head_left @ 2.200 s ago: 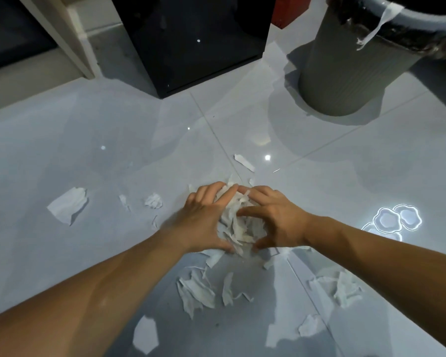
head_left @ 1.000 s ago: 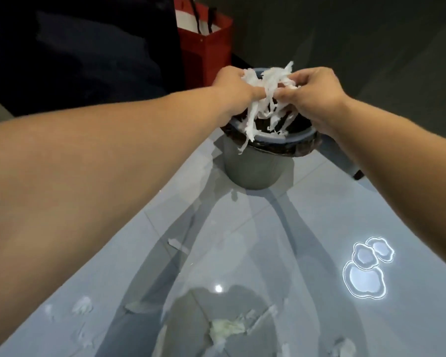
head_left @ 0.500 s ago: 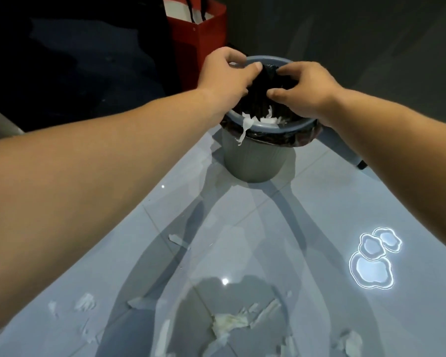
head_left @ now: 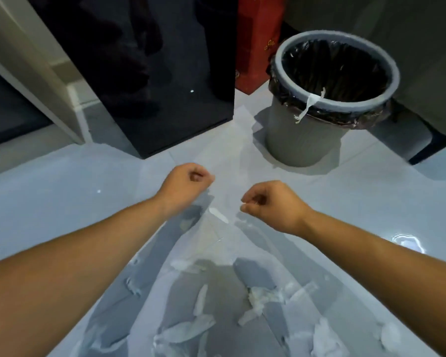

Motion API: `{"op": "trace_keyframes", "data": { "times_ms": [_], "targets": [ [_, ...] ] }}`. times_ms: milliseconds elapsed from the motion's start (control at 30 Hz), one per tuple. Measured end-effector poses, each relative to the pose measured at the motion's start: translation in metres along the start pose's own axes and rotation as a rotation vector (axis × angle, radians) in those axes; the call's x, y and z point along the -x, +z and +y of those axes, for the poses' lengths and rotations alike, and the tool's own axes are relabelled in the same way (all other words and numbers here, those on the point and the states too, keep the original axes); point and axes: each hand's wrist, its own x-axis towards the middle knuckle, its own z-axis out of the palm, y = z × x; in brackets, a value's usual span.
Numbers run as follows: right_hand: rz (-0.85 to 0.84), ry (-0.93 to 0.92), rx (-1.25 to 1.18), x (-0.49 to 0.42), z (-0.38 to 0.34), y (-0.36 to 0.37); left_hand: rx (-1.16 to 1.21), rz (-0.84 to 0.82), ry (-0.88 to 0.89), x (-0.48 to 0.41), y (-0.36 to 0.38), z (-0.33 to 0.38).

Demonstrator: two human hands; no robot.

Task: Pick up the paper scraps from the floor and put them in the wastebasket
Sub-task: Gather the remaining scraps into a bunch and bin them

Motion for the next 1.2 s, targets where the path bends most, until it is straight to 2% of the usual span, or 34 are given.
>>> {"op": "trace_keyframes", "data": {
  "times_ms": [100,267,367,467,533,600,700,800,900,967,1033,1133,1200],
  "targets": [
    [-0.045,0.134,-0.056,-0.018,0.007,0.055,-0.064,-0.023,-0.079,0.025,-0.018,-0.066],
    [0.083,0.295,-0.047,-0.043,0.014,0.113,-0.227,0.020,-0.016,0.056,-0.050,-0.133],
    [0.157,0.317,0.010,-0.051,0.013,0.127,-0.407,-0.071,-0.027,0.077,-0.077,-0.155],
    [0.150,0.325,0.107,-0.053,0.005,0.136,-0.590,-0.184,-0.065,0.098,-0.095,-0.175],
    [0.064,0.268,0.029,-0.047,-0.005,0.142,-0.594,-0.204,-0.057,0.103,-0.098,-0.181],
    [-0.071,0.087,-0.063,-0.029,-0.018,0.148,-0.559,-0.225,-0.039,0.104,-0.101,-0.183],
    [-0.209,-0.155,-0.032,0.000,-0.025,0.165,-0.516,-0.253,0.007,0.108,-0.099,-0.186],
    [-0.221,-0.151,0.050,0.017,-0.021,0.190,-0.468,-0.253,0.057,0.121,-0.094,-0.196],
    [-0.158,-0.280,0.179,0.027,-0.018,0.208,-0.428,-0.242,0.065,0.133,-0.091,-0.207],
    [-0.150,-0.257,0.177,0.032,-0.021,0.208,-0.420,-0.200,0.082,0.137,-0.089,-0.212],
    [-0.177,-0.139,0.108,0.035,-0.025,0.203,-0.435,-0.188,0.077,0.139,-0.088,-0.212],
    [-0.238,0.061,-0.222,0.036,-0.034,0.191,-0.390,-0.177,0.028,0.141,-0.090,-0.207],
    [-0.309,0.037,-0.214,0.040,-0.032,0.180,-0.288,-0.135,-0.030,0.145,-0.094,-0.208]
  ]
}}
